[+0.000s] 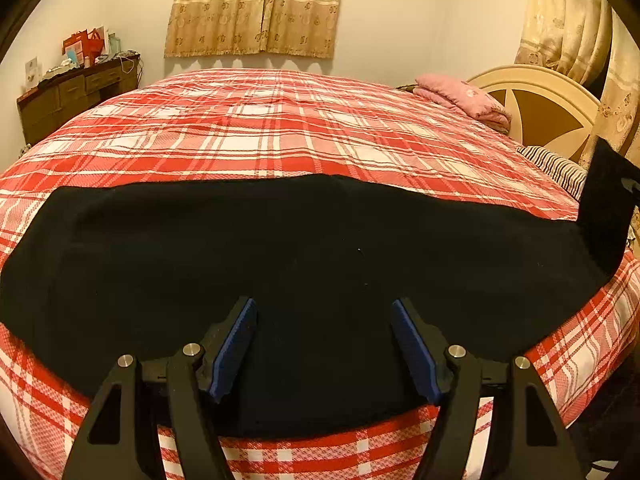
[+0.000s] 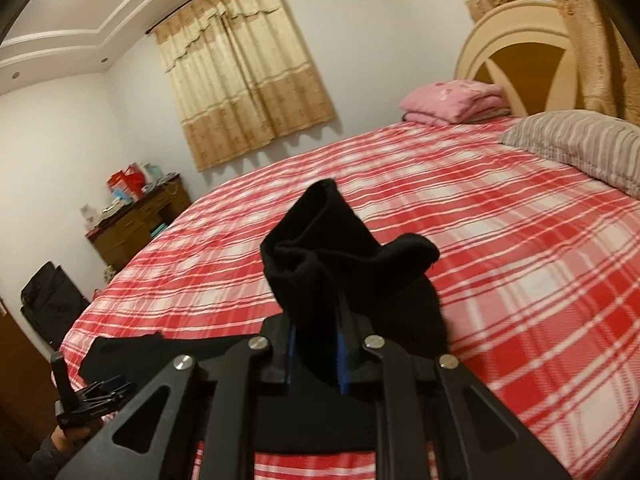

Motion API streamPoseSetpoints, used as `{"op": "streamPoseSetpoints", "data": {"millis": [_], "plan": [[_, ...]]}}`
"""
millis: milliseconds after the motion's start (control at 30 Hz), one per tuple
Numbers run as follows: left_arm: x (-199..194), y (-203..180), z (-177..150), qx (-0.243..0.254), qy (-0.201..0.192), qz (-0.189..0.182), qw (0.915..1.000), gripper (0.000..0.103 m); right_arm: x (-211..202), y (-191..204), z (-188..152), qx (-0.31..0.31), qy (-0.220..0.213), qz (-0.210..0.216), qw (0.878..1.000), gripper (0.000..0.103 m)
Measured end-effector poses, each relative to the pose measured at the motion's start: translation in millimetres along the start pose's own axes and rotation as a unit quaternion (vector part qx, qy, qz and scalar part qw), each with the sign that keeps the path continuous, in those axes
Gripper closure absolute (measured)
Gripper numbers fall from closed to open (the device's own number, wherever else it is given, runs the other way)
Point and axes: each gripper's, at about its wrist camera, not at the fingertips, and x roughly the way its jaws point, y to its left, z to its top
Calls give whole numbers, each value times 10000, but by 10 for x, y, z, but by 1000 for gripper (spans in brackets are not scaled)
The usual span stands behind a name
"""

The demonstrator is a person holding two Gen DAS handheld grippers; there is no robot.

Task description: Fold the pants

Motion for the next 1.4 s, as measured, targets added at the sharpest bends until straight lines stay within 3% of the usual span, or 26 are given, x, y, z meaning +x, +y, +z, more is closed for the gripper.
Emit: {"op": "streamPoseSetpoints", "data": {"millis": [600,867,967,1067,1200,1333,1400], "plan": [[-24,2,-36,-68,-38,-78,9999,31,804,1028,-406,-640,750,799,9919,85],[-55,-58,-24,-76,11,-279,9996,31,1122,1321,-839,-1199,1474,909,9776,85],[-49,-161,16,-26,45,-577,9983,31,1205,1342,-981,-1354,1818,883,9699,76],[-7,-331,76,63,131,-954,9953,31,1118,1292,-993,-1437,1969,929,9654,32],[111,-551,164,162,255,-1342,9905,31,836,1104,-899,-1310,1822,1129,9679,31],[262,-824,287,321,407,-1485,9876,31,640,720,-845,-886,1588,1024,9780,31],[334,-1015,362,396,479,-1618,9849,32,551,464,-821,-570,1259,787,9873,31]]}}
